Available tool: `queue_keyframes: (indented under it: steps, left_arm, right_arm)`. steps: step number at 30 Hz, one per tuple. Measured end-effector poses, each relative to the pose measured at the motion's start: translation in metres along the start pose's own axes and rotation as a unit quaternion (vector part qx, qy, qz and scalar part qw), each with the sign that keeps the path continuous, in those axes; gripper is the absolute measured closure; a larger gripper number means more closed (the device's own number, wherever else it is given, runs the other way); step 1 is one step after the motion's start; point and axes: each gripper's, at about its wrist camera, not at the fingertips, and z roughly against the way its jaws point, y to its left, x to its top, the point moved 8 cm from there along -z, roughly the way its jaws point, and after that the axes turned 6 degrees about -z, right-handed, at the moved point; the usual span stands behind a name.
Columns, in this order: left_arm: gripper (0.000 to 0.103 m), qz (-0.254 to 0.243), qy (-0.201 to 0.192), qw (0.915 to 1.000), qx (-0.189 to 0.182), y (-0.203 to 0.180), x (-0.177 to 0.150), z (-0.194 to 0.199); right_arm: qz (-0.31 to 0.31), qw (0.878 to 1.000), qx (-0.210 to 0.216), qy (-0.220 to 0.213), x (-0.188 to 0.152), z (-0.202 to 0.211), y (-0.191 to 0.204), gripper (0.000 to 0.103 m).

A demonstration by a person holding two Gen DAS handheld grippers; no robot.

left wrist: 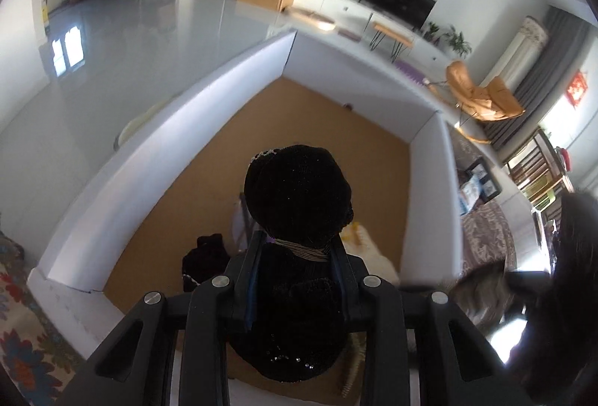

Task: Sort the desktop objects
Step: 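Open both tools over the white box to drop the clip and bag, then bring both empty tools back over the table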

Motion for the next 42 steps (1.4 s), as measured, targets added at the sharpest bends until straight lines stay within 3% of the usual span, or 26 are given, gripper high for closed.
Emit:
queue_keyframes:
  steps: [2,3,4,5,8,12,14,16,20,22,25,29,32,37,42]
  left_arm:
    - [0.055,0.024,0.023,0.9994,0.011,0.014,0.001,-0.018]
    - [0.049,0.034,0.028,0.9989,0.019,0.019,0.000,-0.022]
    - [0.037,0.042,0.029,0.9983,0.028,0.025,-0.001,-0.025]
    - [0.028,0.050,0.024,0.9978,0.035,0.029,-0.002,-0.025]
    - [0.022,0.066,0.006,0.9970,0.040,0.033,-0.008,-0.020]
    - [0.022,0.074,-0.019,0.9965,0.034,0.019,-0.016,-0.007]
    - [0.022,0.053,-0.037,0.9975,0.029,-0.002,-0.017,0.006]
    - [0.022,0.024,-0.050,0.9983,0.019,-0.031,-0.018,0.018]
    - [0.022,-0.053,-0.078,0.9946,-0.043,-0.117,-0.020,0.049]
    - [0.021,-0.087,-0.082,0.9897,-0.078,-0.162,-0.024,0.057]
    - [0.014,-0.131,-0.068,0.9806,-0.129,-0.228,-0.040,0.061]
    - [0.011,-0.195,-0.027,0.9667,-0.163,-0.295,-0.076,0.040]
    - [0.011,-0.231,-0.001,0.9628,-0.140,-0.318,-0.104,0.006]
    - [0.011,-0.221,0.068,0.9659,-0.115,-0.334,-0.137,-0.066]
    - [0.011,-0.226,0.086,0.9666,-0.085,-0.333,-0.154,-0.100]
  right_arm:
    - [-0.004,1.000,-0.011,0.026,-0.005,-0.021,0.003,0.042]
    - [-0.008,1.000,-0.009,0.020,-0.004,-0.025,0.005,0.018]
    - [-0.013,1.000,-0.004,0.005,-0.002,-0.023,0.005,0.004]
    - [-0.017,1.000,0.001,-0.009,-0.002,-0.018,0.004,0.003]
    - [-0.026,0.998,0.011,-0.057,0.000,0.004,-0.002,0.003]
    - [-0.030,0.989,-0.023,-0.143,-0.006,0.052,-0.026,0.002]
    - [-0.030,0.981,-0.070,-0.177,-0.025,0.073,-0.047,0.000]
    - [-0.040,0.973,-0.136,-0.185,-0.050,0.083,-0.086,0.000]
    - [-0.085,0.947,-0.274,-0.146,-0.133,0.093,-0.180,0.000]
    - [-0.121,0.930,-0.320,-0.136,-0.176,0.107,-0.223,0.000]
    - [-0.176,0.910,-0.349,-0.137,-0.227,0.143,-0.267,0.000]
    - [-0.209,0.889,-0.382,-0.139,-0.255,0.181,-0.290,0.000]
    - [-0.223,0.886,-0.382,-0.138,-0.267,0.184,-0.302,0.000]
    - [-0.222,0.885,-0.388,-0.133,-0.264,0.180,-0.307,0.000]
    - [-0.222,0.877,-0.403,-0.139,-0.265,0.182,-0.310,0.000]
